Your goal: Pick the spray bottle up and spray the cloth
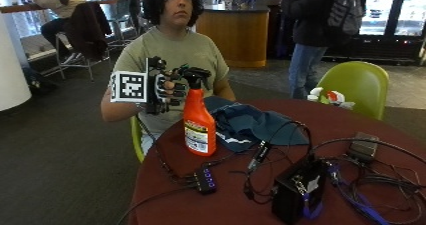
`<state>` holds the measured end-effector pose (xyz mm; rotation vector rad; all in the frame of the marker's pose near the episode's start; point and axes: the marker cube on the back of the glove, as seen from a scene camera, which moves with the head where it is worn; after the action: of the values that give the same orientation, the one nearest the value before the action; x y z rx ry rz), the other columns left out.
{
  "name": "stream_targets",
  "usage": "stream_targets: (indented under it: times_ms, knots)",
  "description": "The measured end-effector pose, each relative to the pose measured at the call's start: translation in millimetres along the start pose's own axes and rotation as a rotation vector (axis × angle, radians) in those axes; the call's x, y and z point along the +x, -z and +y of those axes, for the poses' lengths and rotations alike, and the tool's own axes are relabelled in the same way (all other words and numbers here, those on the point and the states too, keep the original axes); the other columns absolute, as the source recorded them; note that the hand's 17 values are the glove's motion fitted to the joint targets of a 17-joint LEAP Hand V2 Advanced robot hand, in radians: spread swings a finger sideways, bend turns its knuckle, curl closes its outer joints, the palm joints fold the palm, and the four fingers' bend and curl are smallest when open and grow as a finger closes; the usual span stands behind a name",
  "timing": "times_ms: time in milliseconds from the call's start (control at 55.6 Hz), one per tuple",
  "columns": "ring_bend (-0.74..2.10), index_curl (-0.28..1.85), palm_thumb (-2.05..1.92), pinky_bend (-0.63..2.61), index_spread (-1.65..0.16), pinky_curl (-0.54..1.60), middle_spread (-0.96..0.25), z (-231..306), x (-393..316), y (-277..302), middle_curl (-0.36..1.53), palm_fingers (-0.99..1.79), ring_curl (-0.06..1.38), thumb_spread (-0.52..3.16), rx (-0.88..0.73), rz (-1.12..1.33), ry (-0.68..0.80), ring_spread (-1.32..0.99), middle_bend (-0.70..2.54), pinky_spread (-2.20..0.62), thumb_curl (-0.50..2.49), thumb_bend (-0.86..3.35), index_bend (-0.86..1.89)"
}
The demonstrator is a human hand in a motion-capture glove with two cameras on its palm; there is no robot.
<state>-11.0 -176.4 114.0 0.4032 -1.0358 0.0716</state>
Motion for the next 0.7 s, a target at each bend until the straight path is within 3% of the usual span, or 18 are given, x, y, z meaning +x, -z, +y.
stream_targets:
  times_ms: [270, 431, 701]
  knots:
    - [0.50, 0.17, 0.83, 0.42, -0.28, 0.34, 0.04, -55.5, 25.8, -31.1, 0.37, 0.46, 0.33, 0.99, 0.166, -0.029, -0.011, -0.03, 0.30, 0.18, 0.36, -0.03, 0.08]
    - [0.55, 0.16, 0.79, 0.42, -0.28, 0.34, 0.03, -72.2, 36.6, -46.4, 0.38, 0.49, 0.35, 0.95, 0.205, 0.000, 0.059, -0.04, 0.31, 0.15, 0.36, -0.04, 0.07]
    - [0.61, 0.15, 0.77, 0.41, -0.27, 0.35, 0.00, -111.0, 54.0, -59.7, 0.38, 0.59, 0.37, 0.93, 0.146, -0.040, -0.054, -0.08, 0.31, 0.09, 0.36, -0.03, 0.09]
